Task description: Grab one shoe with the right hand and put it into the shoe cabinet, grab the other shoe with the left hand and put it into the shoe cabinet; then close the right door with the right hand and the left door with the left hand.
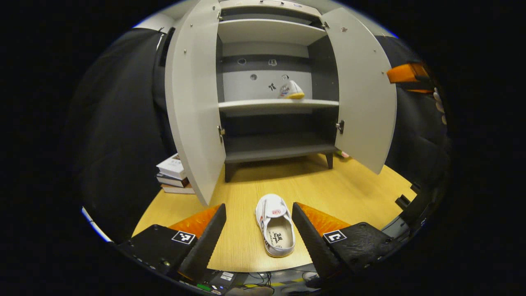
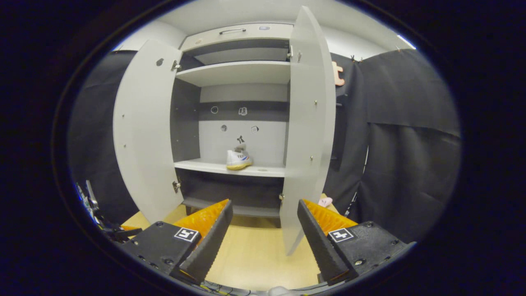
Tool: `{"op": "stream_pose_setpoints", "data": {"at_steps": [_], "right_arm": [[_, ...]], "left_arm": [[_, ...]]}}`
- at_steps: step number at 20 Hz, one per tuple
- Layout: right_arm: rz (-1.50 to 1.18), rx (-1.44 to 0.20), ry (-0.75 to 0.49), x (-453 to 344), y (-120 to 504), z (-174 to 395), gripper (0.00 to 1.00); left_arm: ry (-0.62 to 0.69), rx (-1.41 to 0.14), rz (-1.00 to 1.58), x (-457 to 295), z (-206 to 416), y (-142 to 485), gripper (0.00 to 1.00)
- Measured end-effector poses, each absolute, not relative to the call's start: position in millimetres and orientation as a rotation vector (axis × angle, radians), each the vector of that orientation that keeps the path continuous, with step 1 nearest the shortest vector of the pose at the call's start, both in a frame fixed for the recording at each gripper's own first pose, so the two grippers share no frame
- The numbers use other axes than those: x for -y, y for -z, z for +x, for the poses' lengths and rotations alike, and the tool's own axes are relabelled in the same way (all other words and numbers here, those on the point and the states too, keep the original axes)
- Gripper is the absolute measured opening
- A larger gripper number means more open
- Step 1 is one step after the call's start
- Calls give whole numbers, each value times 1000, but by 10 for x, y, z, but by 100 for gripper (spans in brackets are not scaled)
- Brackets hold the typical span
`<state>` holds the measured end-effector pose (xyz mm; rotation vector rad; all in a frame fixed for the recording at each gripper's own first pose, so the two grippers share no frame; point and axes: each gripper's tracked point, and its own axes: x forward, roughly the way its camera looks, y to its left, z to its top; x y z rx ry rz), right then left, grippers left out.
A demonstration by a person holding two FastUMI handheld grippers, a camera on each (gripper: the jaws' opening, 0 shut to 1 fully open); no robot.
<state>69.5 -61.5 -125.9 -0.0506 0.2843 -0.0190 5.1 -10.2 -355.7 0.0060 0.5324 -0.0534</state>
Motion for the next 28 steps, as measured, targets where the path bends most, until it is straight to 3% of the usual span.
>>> {"op": "stream_pose_setpoints", "data": {"at_steps": [4,9,11,12,13,15,16,17,21,22,28], "right_arm": [[-57,-349,0,546,1459,721,100],[-84,-399,-12,476,1616,799,100],[-89,-414,-11,466,1671,854,100],[-90,-421,-14,460,1703,865,100],[-92,-424,-15,456,1727,893,100],[-103,-433,-19,442,1769,934,100],[-107,-432,-21,439,1784,953,100],[-112,-437,-20,439,1806,960,100],[-105,-442,-24,464,1862,961,100],[-101,-449,-22,480,1881,959,100],[-68,-405,-18,513,1726,981,100]], "left_arm": [[75,-636,39,143,149,4310,97],[82,-697,32,56,527,4801,96],[90,-721,47,43,707,4948,89],[101,-720,44,71,782,5006,80],[109,-717,49,92,884,5058,87],[109,-709,55,114,1032,5074,62],[118,-707,44,167,1075,5092,70],[96,-703,57,156,1119,5102,39],[66,-698,121,103,1134,5090,15],[72,-706,123,101,1117,5106,12],[53,-691,90,-14,879,4558,12]]}}
